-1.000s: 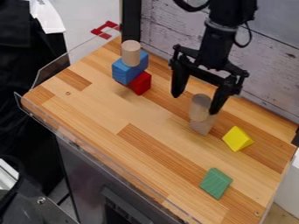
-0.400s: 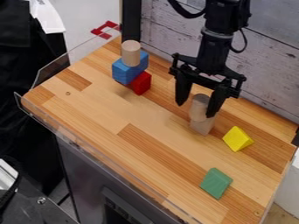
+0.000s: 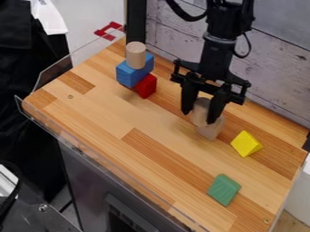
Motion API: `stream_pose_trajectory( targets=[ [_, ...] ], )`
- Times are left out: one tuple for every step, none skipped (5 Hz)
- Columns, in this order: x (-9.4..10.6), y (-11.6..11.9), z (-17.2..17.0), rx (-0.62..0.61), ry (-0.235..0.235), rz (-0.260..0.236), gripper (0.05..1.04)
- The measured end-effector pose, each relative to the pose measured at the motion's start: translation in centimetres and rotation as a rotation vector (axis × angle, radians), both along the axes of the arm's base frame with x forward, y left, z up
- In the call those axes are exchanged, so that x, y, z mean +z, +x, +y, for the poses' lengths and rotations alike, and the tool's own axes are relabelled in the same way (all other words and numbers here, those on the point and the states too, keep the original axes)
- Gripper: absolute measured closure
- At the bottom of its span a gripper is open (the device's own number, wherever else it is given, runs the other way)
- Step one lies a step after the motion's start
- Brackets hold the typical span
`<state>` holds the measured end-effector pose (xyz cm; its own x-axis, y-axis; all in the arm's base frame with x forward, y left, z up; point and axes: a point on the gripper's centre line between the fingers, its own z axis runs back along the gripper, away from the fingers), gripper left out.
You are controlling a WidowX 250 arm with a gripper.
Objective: Put the cylinder on top of the blue rectangle
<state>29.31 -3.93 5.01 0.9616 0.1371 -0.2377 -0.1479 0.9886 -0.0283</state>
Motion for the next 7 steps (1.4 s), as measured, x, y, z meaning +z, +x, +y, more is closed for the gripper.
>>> stream_pose_trajectory(
  targets=[
    [4.9, -0.2, 1.8, 0.015, 0.059, -0.052, 0.566],
    [9.0, -1.2, 4.7, 0.076, 0.073, -0.126, 0.566],
    [9.8, -1.4, 7.6, 0.119, 0.048, -0.159, 0.566],
    [10.0, -0.8, 9.7, 0.151, 0.030, -0.161, 0.566],
    [8.8, -0.1, 10.7, 0.159, 0.030, -0.109, 0.566],
    [8.1, 0.8, 11.1, 0.140, 0.024, -0.095, 0.566],
    [7.3, 1.1, 11.4, 0.130, 0.017, -0.072, 0.566]
  ],
)
